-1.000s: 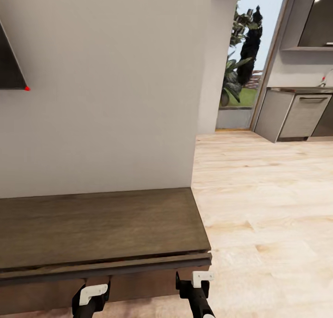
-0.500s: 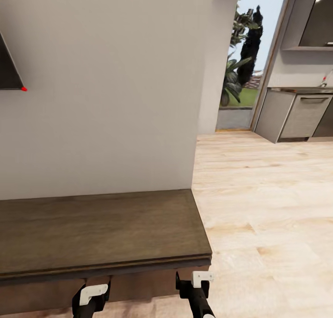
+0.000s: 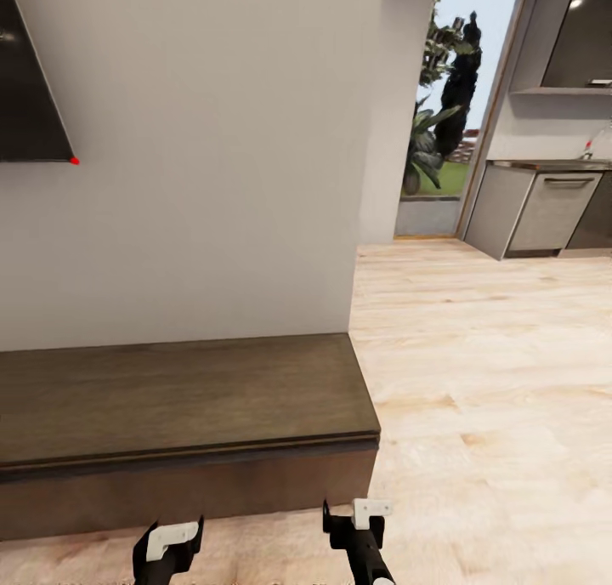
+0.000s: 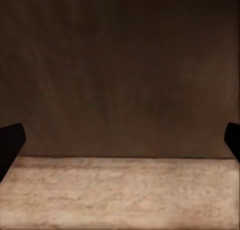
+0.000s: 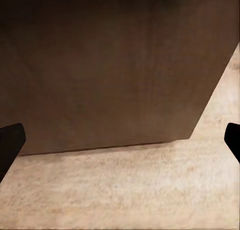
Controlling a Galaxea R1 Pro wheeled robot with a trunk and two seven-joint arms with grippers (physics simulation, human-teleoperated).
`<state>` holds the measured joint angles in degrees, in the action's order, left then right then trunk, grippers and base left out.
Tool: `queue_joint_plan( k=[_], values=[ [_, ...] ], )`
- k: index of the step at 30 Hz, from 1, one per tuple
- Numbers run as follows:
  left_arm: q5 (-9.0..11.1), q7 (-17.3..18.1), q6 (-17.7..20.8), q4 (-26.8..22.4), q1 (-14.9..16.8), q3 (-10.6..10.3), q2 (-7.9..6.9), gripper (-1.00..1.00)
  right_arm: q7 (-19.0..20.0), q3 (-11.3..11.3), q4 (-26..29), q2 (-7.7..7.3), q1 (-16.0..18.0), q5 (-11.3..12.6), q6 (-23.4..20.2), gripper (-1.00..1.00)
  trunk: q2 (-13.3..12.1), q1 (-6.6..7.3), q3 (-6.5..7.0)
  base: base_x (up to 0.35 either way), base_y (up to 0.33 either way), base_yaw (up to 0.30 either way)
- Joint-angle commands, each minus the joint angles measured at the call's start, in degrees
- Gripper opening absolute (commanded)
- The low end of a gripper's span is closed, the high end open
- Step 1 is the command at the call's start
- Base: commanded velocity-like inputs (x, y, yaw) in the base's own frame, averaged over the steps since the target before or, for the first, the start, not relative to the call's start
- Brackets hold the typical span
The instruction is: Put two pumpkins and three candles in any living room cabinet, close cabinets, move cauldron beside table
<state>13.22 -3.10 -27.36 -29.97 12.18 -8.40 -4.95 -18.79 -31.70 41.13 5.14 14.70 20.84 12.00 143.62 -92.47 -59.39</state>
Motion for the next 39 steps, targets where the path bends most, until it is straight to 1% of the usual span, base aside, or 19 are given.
queue_joint_plan(
  k=[1,3,5,8,9,10,11,12,13,14,16,18,21,22,23,25,29,33,39],
  values=[
    [0.49,-0.31,-0.16,-0.21,0.03,-0.48,-0.13,1.0,0.23,-0.36,-0.02,-0.04,0.11,0.59,0.11,1.0,0.02,0.02,-0.05,-0.057,0.0,0.0],
    [0.52,-0.22,-0.11,-0.44,0.03,-0.48,-0.17,1.0,1.44,-0.35,-0.01,-0.06,0.29,0.56,-0.3,1.0,0.02,0.02,-0.05,-0.041,0.0,0.0],
    [0.55,-0.14,0.15,-0.78,-0.01,-0.48,-0.22,1.0,3.92,-0.25,0.04,-0.13,1.03,0.58,-2.37,1.0,0.02,0.02,-0.05,-0.021,0.0,0.0],
    [0.61,-0.09,0.95,-2.5,-0.06,-0.46,-0.4,1.0,5.92,-0.12,0.63,-0.15,1.73,0.49,-9.36,1.0,0.02,0.02,-0.05,-0.009,0.0,0.0],
    [0.63,-0.11,2.26,-4.34,-0.09,-0.44,-0.44,1.0,6.2,-0.09,1.11,-0.14,1.86,0.47,-11.87,1.0,0.02,0.02,-0.05,-0.004,0.0,0.0],
    [0.64,-0.12,3.25,-5.71,-0.1,-0.41,-0.47,1.0,6.28,-0.08,1.36,-0.14,1.91,0.46,-12.83,1.0,0.02,0.02,-0.05,-0.003,0.0,0.0],
    [0.68,-0.11,5.91,-9.13,-0.24,-0.31,-0.56,1.0,6.38,-0.06,1.79,-0.13,1.97,0.45,-14.2,1.0,0.02,0.02,-0.05,-0.002,0.0,0.0],
    [0.73,-0.12,7.62,-11.01,-0.36,-0.26,-0.6,1.0,6.42,-0.06,1.94,-0.15,1.99,0.44,-14.69,1.0,0.02,0.02,-0.05,-0.002,0.0,0.0],
    [0.8,-0.13,11.58,-14.64,-0.58,-0.13,-0.66,1.0,6.51,-0.02,2.18,-0.17,2.03,0.44,-15.47,1.0,0.02,0.02,-0.05,-0.001,0.0,0.0],
    [0.83,-0.13,13.71,-16.47,-0.69,-0.08,-0.68,1.0,6.54,0.0,2.27,-0.18,2.04,0.43,-15.76,1.0,0.02,0.02,-0.05,0.0,0.0,0.0],
    [0.91,-0.14,21.41,-23.25,-2.26,0.17,-0.78,1.0,6.61,0.05,2.54,-0.24,2.07,0.43,-16.44,1.0,0.02,0.02,-0.05,0.0,0.0,0.0],
    [0.93,-0.15,24.51,-26.09,-3.6,0.29,-0.81,1.0,6.63,0.07,2.61,-0.26,2.07,0.43,-16.68,1.0,0.02,0.02,-0.05,0.0,0.0,0.0],
    [0.99,-0.15,31.86,-30.99,-6.23,0.47,-0.9,1.0,6.66,0.07,3.07,-0.29,2.08,0.46,-17.46,1.0,0.02,0.02,-0.05,0.0,0.0,0.0],
    [0.99,-0.17,33.28,-31.62,-6.51,0.52,-0.9,1.0,6.68,0.07,3.32,-0.29,2.08,0.45,-18.07,1.0,0.02,0.02,-0.05,0.0,0.0,0.0],
    [1.03,-0.19,35.76,-32.64,-6.91,0.72,-0.92,1.0,6.7,0.09,4.12,-0.31,2.09,0.44,-19.93,1.0,0.02,0.02,-0.05,0.0,0.0,0.0],
    [1.02,-0.3,38.09,-34.04,-7.29,1.16,-0.93,1.0,6.73,0.14,5.6,-0.39,2.09,0.43,-22.66,1.0,0.02,0.02,-0.05,0.0,0.0,0.0],
    [0.97,-0.57,40.0,-35.88,-7.66,1.72,-0.88,1.0,6.73,0.19,7.05,-0.39,2.09,0.43,-25.28,1.0,0.02,0.02,-0.05,0.0,0.0,0.0],
    [0.98,-0.67,41.03,-36.34,-7.74,1.89,-0.86,1.0,6.74,0.22,7.4,-0.49,2.09,0.43,-25.92,1.0,0.02,0.02,-0.05,0.0,0.0,0.0],
    [1.02,-0.69,43.34,-36.46,-7.73,2.01,-0.85,1.0,6.78,0.23,7.51,-0.56,2.09,0.42,-26.26,1.0,-0.06,0.18,1.28,0.0,0.0,0.0]
  ],
)
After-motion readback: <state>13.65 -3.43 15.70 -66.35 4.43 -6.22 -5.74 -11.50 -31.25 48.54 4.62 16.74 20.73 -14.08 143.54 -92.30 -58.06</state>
